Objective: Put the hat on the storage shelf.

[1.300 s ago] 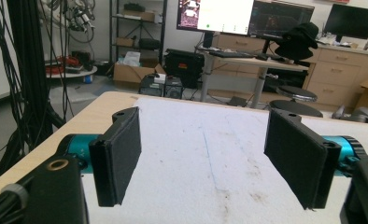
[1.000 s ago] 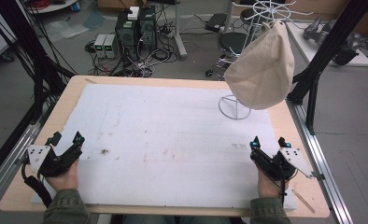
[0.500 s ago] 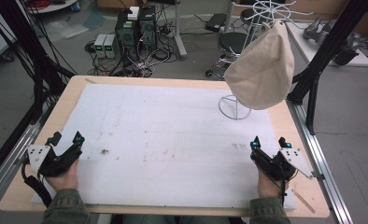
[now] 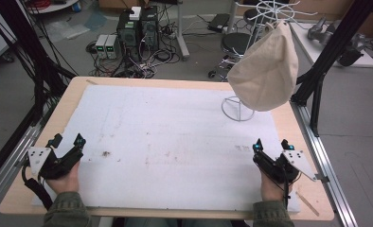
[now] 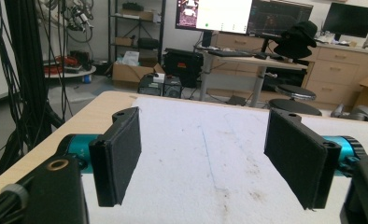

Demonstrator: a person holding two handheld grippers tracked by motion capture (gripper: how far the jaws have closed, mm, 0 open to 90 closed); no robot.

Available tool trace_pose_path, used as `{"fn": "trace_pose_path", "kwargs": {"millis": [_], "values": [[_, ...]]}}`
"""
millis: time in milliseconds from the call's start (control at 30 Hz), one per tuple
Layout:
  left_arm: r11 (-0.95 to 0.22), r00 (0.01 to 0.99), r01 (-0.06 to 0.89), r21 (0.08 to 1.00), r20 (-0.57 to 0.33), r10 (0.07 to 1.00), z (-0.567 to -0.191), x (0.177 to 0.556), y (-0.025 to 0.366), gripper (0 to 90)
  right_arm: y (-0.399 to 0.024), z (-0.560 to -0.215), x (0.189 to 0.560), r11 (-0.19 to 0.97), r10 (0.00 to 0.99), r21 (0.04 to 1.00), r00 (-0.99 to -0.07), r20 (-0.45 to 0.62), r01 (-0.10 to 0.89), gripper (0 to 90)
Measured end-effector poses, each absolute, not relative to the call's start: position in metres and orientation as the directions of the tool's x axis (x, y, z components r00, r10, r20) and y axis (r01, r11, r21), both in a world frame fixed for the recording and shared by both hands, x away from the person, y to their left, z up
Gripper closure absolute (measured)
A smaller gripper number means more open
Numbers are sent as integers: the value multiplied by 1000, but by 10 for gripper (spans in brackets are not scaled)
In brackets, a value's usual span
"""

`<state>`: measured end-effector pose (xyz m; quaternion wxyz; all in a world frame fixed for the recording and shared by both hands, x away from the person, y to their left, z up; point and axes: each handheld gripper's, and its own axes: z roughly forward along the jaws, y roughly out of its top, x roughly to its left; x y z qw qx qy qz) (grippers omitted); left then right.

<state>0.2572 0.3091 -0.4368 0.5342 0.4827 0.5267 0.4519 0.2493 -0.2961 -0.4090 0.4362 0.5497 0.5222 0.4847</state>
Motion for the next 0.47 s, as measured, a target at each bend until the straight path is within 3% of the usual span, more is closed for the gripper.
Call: {"fn": "trace_pose_path", "kwargs": {"millis": [467], "values": [[125, 40, 30, 992, -126, 991, -437, 258, 310, 274, -298, -409, 250, -90, 995, 982, -24, 96, 166, 135]]}}
